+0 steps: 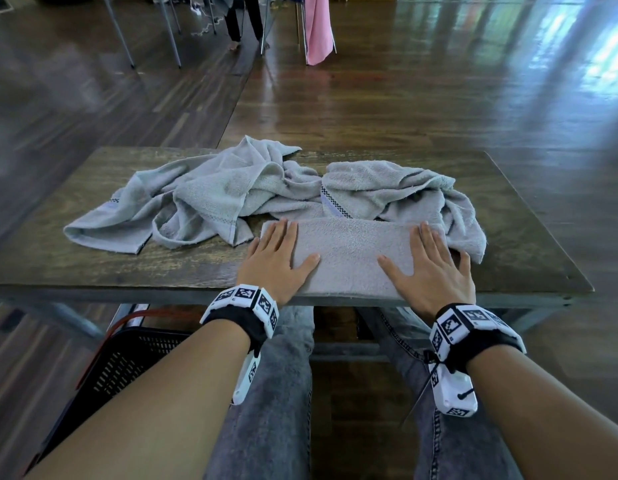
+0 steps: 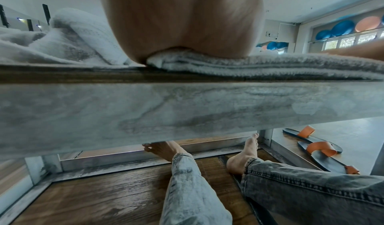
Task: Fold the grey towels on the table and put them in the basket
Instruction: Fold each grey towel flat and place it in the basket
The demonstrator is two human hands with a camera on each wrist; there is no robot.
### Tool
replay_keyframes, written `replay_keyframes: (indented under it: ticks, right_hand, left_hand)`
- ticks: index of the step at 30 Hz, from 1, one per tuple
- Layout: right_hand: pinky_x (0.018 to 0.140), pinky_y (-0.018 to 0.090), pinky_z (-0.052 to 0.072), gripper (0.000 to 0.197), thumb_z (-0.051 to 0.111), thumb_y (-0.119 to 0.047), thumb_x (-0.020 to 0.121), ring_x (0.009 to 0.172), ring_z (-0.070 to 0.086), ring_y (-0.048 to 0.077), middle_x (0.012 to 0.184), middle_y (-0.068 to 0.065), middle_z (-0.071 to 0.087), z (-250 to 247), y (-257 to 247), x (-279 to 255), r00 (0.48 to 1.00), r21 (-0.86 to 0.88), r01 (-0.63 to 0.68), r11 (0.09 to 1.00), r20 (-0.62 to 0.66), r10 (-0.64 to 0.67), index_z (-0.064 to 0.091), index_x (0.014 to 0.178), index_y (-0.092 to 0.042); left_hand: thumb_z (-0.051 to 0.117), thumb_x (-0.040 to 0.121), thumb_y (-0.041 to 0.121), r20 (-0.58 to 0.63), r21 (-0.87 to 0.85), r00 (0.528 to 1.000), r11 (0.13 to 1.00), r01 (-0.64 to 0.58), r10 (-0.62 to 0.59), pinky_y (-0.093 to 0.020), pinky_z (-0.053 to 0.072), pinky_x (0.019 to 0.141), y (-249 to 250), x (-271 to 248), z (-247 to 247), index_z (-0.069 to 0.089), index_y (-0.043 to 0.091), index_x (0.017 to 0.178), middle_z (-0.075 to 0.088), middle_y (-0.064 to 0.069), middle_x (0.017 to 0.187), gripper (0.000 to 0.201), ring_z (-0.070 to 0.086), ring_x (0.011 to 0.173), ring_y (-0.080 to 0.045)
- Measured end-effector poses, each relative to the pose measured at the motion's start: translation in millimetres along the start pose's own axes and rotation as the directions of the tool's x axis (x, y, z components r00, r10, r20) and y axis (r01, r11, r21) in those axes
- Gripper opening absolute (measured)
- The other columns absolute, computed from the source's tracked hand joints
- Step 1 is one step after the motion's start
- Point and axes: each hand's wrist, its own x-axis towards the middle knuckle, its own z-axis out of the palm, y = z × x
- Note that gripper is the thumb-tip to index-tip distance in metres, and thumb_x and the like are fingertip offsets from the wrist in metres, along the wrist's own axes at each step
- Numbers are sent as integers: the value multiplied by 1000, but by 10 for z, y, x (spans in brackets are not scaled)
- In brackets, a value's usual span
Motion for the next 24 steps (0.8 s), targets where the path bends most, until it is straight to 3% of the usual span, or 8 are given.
replay_keyframes:
  ticks: [7, 11, 14, 16, 20, 24]
  right_hand:
    - [123, 52, -6, 102, 8, -89, 82, 152, -16, 5, 167, -13, -17, 12, 25, -46, 1000, 27, -28, 999, -4, 28, -8, 160, -26]
    - [122, 54, -10, 94, 15, -79, 90, 154, -15, 13, 169, -6, -11, -51, -113, -39, 999, -8, -42, 999, -4, 42, -1, 161, -20]
    - [123, 54, -7, 83, 25, -65, 95, 156, -5, 19, 170, 1, 5, -75, -366, -53, 995, -50, 38, 998, -95, -43, 15, 159, -14]
    - [123, 53, -6, 79, 28, -63, 96, 156, -2, 19, 169, 2, 7, -78, -583, -61, 986, -22, 116, 993, -121, -118, 18, 159, -16]
    - [124, 54, -3, 70, 23, -61, 100, 156, -6, 23, 170, 2, -4, 34, -900, -70, 970, 65, 242, 968, -32, -240, 7, 160, -28]
    - [124, 53, -6, 71, 11, -66, 99, 154, -15, 22, 168, -1, -17, 240, -904, -72, 969, 23, 248, 968, 2, -249, -9, 159, -35]
  left_hand:
    - [15, 92, 73, 0, 7, 999, 999, 40, -40, -39, -2, 124, -2, -23, 14, -5, 24, 158, -11, 5, 166, 84, -11, 152, -12]
    - [15, 93, 73, 11, 4, 997, 997, 72, -72, -44, -3, 124, 30, -11, 4, -5, 25, 158, -11, 6, 166, 83, -12, 152, -13]
    - [18, 92, 73, 13, -18, 997, 997, 70, -70, -46, -4, 123, 30, -6, 6, -3, 27, 158, -10, 7, 166, 83, -12, 152, -12]
    - [19, 92, 73, 19, -22, 998, 997, 68, -67, -46, -4, 123, 16, -6, 13, -3, 27, 158, -11, 8, 165, 83, -13, 151, -11]
    - [19, 91, 76, 2, -35, 998, 998, 59, -59, -46, -7, 123, -19, 7, 33, -2, 28, 158, -11, 9, 165, 85, -13, 151, -9]
    - [15, 88, 77, -41, -30, 997, 997, 66, -67, -48, -10, 121, -36, 31, 96, 1, 31, 158, -9, 10, 165, 85, -11, 152, -10]
